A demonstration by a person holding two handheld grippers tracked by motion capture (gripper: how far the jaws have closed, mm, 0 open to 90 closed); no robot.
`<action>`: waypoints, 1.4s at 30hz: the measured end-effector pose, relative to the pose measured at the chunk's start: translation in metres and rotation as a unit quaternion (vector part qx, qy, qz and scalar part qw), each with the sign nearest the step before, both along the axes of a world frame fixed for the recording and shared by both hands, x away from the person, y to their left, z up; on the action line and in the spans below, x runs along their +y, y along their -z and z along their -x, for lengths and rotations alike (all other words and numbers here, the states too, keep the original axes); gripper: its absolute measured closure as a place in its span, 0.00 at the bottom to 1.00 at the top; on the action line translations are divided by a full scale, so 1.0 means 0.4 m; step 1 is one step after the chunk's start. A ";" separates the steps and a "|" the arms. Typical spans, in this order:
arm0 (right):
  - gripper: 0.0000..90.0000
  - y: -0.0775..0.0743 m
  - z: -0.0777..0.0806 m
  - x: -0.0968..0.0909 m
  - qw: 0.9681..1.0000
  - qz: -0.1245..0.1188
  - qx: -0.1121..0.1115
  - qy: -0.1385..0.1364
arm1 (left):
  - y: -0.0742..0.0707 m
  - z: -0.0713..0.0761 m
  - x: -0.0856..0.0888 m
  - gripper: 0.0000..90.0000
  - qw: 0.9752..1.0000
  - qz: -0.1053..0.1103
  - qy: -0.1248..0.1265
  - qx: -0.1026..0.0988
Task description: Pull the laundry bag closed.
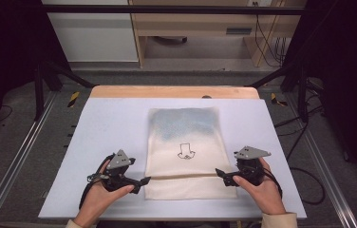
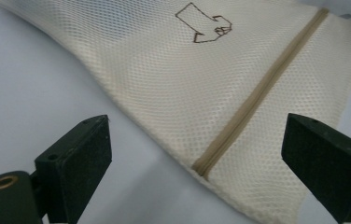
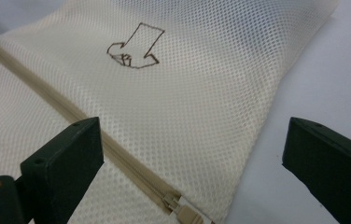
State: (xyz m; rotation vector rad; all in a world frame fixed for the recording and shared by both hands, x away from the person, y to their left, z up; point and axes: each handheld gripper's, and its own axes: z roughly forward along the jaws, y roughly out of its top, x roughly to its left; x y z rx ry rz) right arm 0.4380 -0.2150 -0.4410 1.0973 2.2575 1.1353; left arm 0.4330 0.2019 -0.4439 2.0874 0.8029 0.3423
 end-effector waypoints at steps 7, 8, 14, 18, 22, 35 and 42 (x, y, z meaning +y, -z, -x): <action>0.06 -0.014 -0.002 -0.021 0.999 -0.003 -0.025 0.038 | -0.024 -0.009 0.057 0.08 0.999 -0.005 -0.032 -0.030; 0.06 -0.016 -0.003 -0.027 0.999 -0.005 -0.029 0.044 | -0.027 -0.011 0.066 0.08 0.999 -0.004 -0.038 -0.033; 0.06 -0.021 -0.007 -0.060 0.996 -0.019 -0.043 0.074 | -0.034 -0.025 0.119 0.08 0.997 -0.006 -0.068 -0.042; 0.07 -0.023 -0.007 -0.078 0.995 -0.023 -0.047 0.088 | -0.036 -0.033 0.149 0.08 0.995 -0.016 -0.084 -0.049; 0.07 -0.022 -0.008 -0.097 0.994 -0.026 -0.047 0.100 | -0.040 -0.038 0.176 0.08 0.994 -0.017 -0.098 -0.054; 0.06 -0.013 -0.014 -0.149 0.990 -0.032 -0.046 0.128 | -0.034 -0.057 0.251 0.06 0.989 -0.023 -0.133 -0.057; 0.07 0.001 -0.020 -0.184 0.988 -0.024 -0.042 0.150 | -0.024 -0.071 0.293 0.05 0.986 -0.023 -0.151 -0.058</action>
